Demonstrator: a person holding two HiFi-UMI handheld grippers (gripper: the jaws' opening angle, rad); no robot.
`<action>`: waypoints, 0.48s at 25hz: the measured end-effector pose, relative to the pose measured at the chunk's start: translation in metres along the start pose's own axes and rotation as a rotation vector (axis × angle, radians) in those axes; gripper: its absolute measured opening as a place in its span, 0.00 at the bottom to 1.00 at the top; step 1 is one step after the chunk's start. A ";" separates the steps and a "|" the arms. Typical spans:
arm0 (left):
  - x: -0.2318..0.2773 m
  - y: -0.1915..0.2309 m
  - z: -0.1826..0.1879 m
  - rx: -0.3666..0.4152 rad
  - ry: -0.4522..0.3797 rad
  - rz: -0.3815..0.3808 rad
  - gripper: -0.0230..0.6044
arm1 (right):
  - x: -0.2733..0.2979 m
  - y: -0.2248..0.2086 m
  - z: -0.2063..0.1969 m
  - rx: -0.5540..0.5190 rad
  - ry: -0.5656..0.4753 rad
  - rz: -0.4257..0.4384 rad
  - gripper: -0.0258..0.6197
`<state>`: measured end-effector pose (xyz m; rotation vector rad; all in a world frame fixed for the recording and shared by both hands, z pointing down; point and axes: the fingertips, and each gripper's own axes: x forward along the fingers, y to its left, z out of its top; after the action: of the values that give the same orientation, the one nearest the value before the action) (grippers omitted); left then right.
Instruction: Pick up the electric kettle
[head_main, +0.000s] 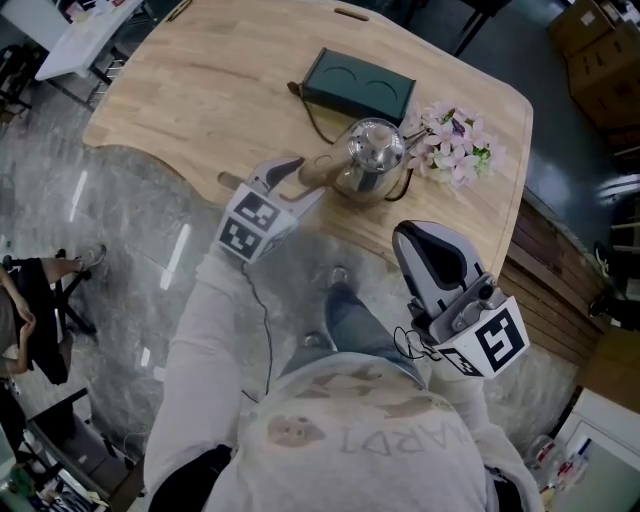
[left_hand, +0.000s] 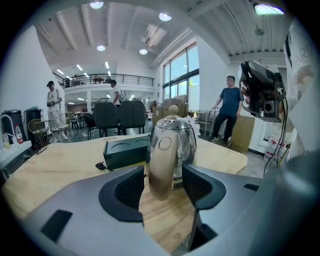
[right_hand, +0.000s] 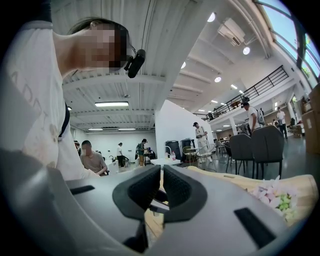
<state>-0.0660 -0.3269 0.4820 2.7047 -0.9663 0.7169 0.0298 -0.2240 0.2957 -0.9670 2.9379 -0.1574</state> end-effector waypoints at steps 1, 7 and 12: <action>0.002 0.001 0.000 -0.001 0.001 -0.005 0.38 | 0.000 -0.001 -0.001 0.001 0.002 -0.002 0.08; 0.013 0.002 -0.001 0.002 0.011 -0.031 0.38 | 0.003 -0.008 -0.003 0.006 0.010 -0.008 0.08; 0.021 0.002 -0.002 0.006 0.019 -0.047 0.38 | 0.005 -0.013 -0.005 0.009 0.017 -0.011 0.08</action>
<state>-0.0535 -0.3397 0.4941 2.7110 -0.8943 0.7370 0.0332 -0.2365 0.3020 -0.9862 2.9447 -0.1800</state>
